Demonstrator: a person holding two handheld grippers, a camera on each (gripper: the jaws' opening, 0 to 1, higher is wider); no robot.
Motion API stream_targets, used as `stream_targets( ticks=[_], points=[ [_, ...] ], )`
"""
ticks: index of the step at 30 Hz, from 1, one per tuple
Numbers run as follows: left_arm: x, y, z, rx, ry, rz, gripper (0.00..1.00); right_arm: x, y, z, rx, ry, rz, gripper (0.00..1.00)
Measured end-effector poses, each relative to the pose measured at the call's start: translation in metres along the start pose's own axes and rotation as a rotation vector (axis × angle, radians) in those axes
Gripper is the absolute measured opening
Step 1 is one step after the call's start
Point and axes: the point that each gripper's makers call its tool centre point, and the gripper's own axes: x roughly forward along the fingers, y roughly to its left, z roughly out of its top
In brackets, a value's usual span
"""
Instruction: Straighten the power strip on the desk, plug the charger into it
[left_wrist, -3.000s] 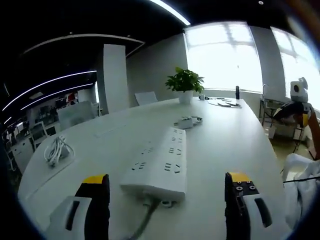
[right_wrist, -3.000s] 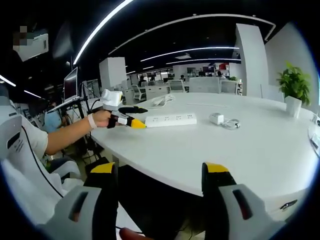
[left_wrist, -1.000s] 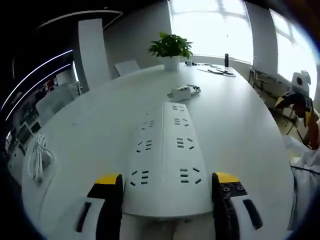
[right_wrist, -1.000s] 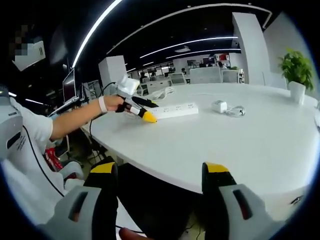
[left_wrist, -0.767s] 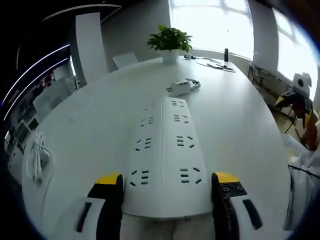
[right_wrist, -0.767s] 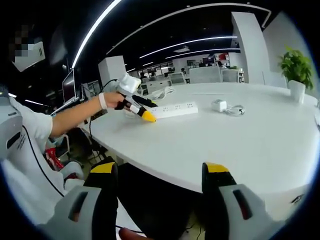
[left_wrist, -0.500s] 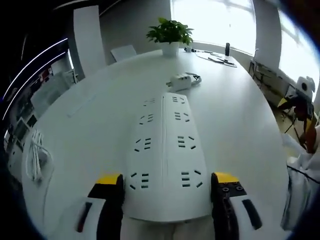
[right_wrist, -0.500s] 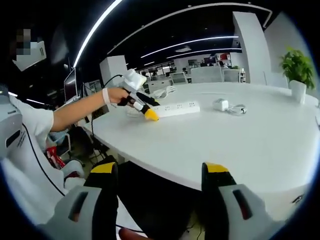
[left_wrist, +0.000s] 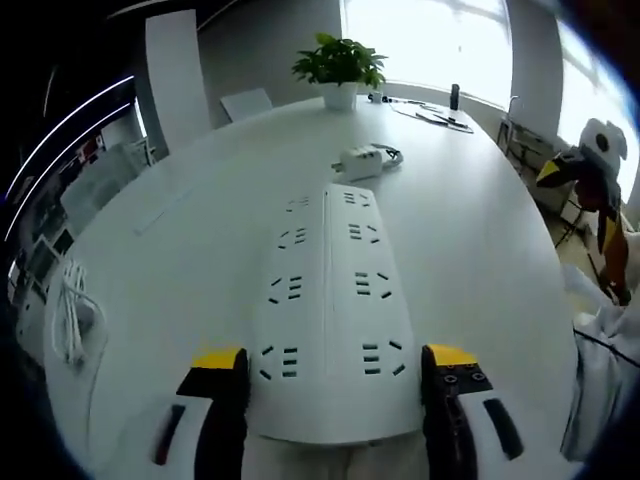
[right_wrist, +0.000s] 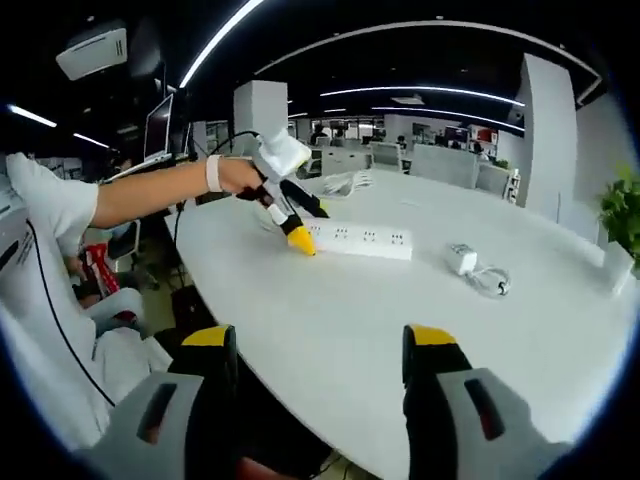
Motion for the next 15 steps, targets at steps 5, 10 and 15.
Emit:
stream_targets(
  ticks=[5,10,15],
  points=[
    [0.0,-0.001,0.0,0.002,0.002,-0.003,0.71,0.012,-0.006,0.017,-0.053,-0.018,0.012,0.66],
    [0.001,-0.003,0.001,0.001,0.004,-0.003,0.71,0.026,-0.016,0.027,-0.127,0.002,0.027,0.66],
    [0.0,-0.005,0.0,0.003,0.001,-0.002,0.71,0.041,-0.028,0.034,-0.221,0.011,0.028,0.66]
  ],
)
